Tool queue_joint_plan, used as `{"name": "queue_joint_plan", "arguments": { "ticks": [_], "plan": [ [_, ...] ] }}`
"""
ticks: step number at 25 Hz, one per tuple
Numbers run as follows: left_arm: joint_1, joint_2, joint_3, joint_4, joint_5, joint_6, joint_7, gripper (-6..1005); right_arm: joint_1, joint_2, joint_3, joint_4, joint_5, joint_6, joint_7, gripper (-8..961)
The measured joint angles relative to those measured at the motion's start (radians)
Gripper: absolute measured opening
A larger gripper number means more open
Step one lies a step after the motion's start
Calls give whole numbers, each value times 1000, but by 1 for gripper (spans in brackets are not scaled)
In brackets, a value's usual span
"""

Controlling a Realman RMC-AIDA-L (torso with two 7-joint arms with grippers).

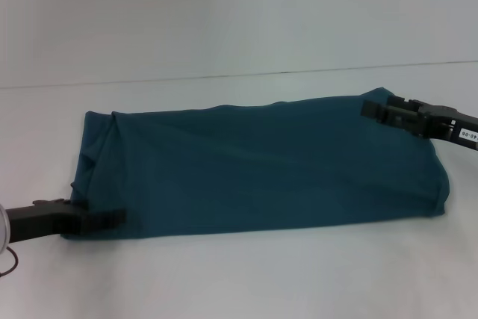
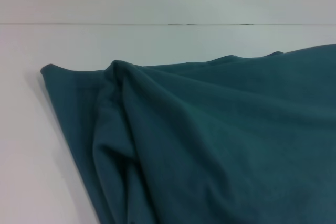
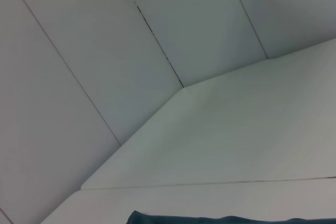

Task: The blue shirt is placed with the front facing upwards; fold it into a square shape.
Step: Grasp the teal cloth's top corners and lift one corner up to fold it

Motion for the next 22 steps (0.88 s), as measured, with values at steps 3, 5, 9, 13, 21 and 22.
{"name": "queue_joint_plan", "arguments": {
  "ticks": [3,5,9,13,21,22],
  "plan": [
    [5,0,-5,21,-1,13,-1,909,0,0,0,0,1,0,-1,928],
    [7,0,-7,46,-4,34,-6,908,0,0,0,0,1,0,-1,928],
    [8,1,-34,98,-5,110,-35,908,0,-1,0,0,1,0,-2,927],
    [12,8,-92,159,3,218,-105,908,0,-7,0,0,1,0,-2,927],
    [-2,44,-230,201,87,425,-272,908,3,-14,0,-6,0,-1,-2,927],
    [-5,48,-243,201,98,444,-286,908,3,-15,0,-6,0,-1,-2,927]
  ]
}}
